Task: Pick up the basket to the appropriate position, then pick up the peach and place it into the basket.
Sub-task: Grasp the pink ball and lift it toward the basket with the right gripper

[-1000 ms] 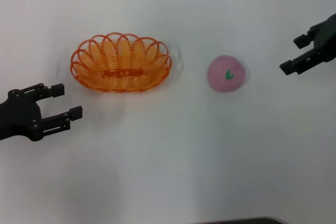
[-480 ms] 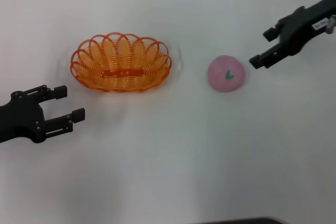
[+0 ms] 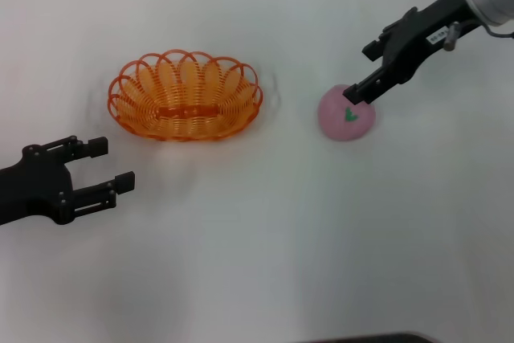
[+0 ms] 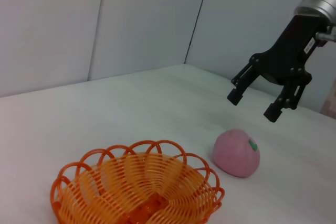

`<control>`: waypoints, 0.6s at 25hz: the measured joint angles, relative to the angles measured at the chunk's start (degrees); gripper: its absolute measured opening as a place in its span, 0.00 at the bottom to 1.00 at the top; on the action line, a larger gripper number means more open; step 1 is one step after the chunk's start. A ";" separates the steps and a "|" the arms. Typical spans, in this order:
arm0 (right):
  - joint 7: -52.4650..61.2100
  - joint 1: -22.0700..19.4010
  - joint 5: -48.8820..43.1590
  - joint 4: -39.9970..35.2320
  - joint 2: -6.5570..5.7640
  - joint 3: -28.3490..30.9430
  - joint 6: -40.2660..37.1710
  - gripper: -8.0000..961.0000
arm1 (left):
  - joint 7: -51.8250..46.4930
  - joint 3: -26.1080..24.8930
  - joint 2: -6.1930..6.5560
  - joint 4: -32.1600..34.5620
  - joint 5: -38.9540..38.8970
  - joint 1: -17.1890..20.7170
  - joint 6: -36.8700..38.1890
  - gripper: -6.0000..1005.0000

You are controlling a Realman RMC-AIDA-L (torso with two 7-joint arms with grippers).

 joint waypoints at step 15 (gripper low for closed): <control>0.18 1.18 0.01 1.27 0.01 -1.59 1.62 0.96 | 0.00 0.00 0.00 0.00 0.04 0.00 0.27 0.75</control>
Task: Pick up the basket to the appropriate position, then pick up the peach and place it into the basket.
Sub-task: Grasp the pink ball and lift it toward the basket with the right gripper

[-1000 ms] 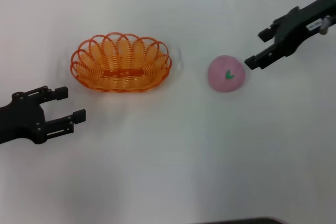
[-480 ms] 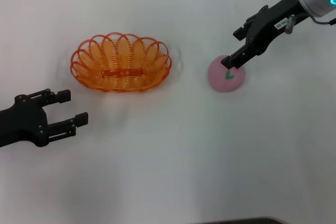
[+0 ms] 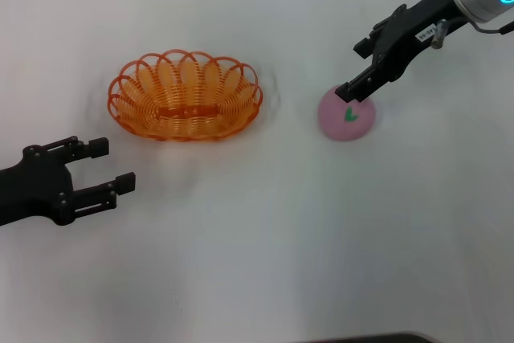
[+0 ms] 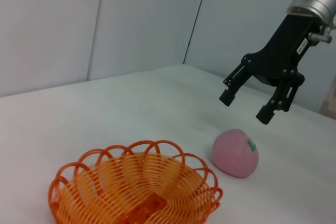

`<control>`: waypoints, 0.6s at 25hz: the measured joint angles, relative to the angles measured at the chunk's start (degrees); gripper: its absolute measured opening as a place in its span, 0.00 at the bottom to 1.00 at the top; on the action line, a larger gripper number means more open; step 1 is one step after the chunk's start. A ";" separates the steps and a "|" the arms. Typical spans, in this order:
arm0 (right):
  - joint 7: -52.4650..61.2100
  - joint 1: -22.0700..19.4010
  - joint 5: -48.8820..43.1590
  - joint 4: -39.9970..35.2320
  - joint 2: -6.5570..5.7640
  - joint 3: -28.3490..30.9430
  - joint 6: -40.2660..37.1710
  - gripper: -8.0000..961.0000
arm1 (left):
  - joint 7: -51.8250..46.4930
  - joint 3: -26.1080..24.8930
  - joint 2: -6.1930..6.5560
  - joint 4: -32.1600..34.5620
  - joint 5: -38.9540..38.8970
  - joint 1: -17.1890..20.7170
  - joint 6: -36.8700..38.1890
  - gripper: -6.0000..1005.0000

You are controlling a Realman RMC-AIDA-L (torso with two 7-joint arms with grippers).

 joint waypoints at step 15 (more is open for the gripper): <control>2.20 1.19 -1.95 4.92 0.00 -4.98 4.28 0.96 | -0.61 0.54 0.00 -0.10 -0.01 -0.35 0.41 0.75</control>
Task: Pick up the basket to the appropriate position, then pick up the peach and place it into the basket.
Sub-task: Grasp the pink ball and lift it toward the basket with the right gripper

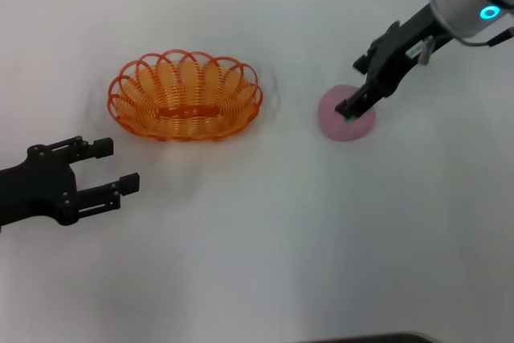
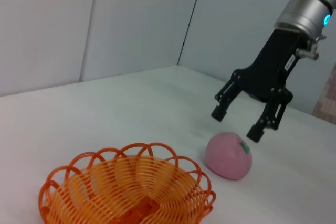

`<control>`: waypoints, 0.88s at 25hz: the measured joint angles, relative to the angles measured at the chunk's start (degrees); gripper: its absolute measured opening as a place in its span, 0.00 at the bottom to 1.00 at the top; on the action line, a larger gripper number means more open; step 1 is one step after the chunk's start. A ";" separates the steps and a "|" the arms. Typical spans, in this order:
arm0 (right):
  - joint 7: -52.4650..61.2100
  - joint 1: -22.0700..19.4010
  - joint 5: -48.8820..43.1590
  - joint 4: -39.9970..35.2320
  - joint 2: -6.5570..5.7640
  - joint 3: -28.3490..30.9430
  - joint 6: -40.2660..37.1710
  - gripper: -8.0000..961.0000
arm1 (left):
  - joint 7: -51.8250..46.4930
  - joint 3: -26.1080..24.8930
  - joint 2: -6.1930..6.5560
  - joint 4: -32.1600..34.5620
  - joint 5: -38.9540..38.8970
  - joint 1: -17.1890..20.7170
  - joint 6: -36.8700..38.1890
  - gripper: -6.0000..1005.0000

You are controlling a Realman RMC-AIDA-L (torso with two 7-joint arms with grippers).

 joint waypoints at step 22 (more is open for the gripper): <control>0.18 1.39 -0.19 6.32 0.18 -3.33 4.34 0.96 | 0.00 0.60 -0.09 -1.04 0.00 -0.18 0.08 0.75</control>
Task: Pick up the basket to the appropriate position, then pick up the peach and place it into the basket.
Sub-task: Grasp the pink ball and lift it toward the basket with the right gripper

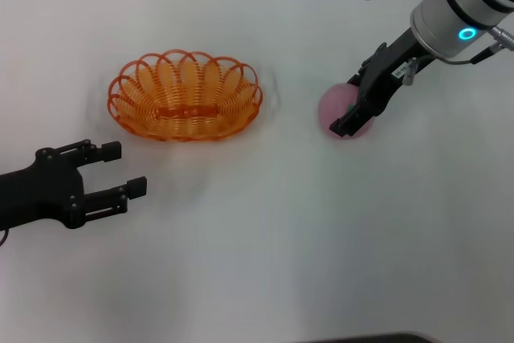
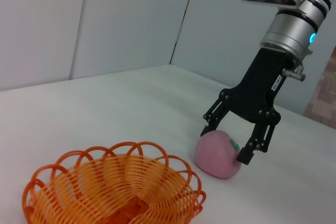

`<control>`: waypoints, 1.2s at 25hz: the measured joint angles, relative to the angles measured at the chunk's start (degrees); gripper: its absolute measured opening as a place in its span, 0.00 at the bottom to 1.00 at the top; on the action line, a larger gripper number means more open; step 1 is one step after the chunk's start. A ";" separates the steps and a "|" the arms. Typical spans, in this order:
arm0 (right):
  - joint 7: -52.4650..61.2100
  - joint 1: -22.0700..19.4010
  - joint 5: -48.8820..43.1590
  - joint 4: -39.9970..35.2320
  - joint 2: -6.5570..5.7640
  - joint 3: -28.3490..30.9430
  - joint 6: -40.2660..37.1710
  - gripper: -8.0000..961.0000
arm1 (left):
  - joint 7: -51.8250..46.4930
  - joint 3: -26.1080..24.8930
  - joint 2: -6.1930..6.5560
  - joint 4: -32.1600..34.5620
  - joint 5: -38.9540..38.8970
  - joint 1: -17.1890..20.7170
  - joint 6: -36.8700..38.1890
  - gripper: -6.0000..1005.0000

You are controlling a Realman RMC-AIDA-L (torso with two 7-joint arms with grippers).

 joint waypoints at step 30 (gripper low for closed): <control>0.38 0.62 0.08 2.19 -0.09 -0.19 2.73 0.82 | 0.03 0.00 -0.15 -0.18 0.00 -0.02 -0.01 0.75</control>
